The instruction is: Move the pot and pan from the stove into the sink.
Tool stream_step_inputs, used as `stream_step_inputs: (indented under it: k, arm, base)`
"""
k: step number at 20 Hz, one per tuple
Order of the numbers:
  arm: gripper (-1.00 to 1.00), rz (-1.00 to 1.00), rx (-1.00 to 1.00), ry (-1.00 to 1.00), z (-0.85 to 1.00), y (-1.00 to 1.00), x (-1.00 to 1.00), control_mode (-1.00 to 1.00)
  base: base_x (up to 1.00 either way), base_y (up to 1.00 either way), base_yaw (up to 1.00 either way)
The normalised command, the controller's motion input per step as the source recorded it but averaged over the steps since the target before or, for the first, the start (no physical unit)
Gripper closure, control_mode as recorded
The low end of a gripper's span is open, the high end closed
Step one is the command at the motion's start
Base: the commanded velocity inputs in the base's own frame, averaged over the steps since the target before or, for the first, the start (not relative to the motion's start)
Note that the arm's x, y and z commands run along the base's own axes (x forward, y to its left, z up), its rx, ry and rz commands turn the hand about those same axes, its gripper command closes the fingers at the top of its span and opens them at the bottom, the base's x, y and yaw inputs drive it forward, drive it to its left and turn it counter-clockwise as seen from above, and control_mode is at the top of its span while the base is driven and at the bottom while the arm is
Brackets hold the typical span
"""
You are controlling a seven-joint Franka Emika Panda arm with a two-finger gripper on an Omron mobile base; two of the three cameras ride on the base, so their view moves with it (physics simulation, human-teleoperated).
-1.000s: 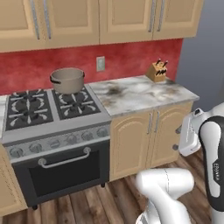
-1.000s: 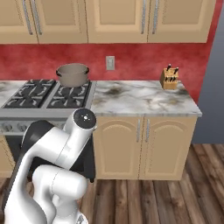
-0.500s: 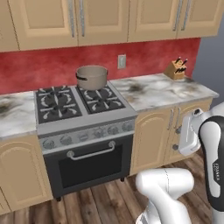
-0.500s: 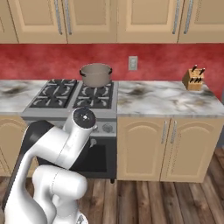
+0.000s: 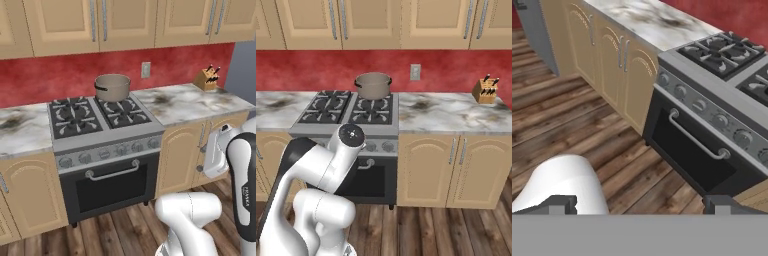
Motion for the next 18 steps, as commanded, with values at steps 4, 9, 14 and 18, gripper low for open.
stream_step_inputs:
  k: [4,9,14,18]
  arm:
    - [-1.0,0.0,0.0,0.0,0.0,0.0,0.0,1.0]
    - [-1.0,0.0,0.0,0.0,0.0,0.0,0.0,1.0]
    - [-1.0,0.0,0.0,0.0,0.0,0.0,0.0,1.0]
    - [-1.0,0.0,0.0,0.0,0.0,0.0,0.0,1.0]
  base:
    - [0.21,0.08,0.0]
    - [0.42,0.25,0.0]
    - [0.52,0.31,-0.02]
    - [0.58,0.32,-0.03]
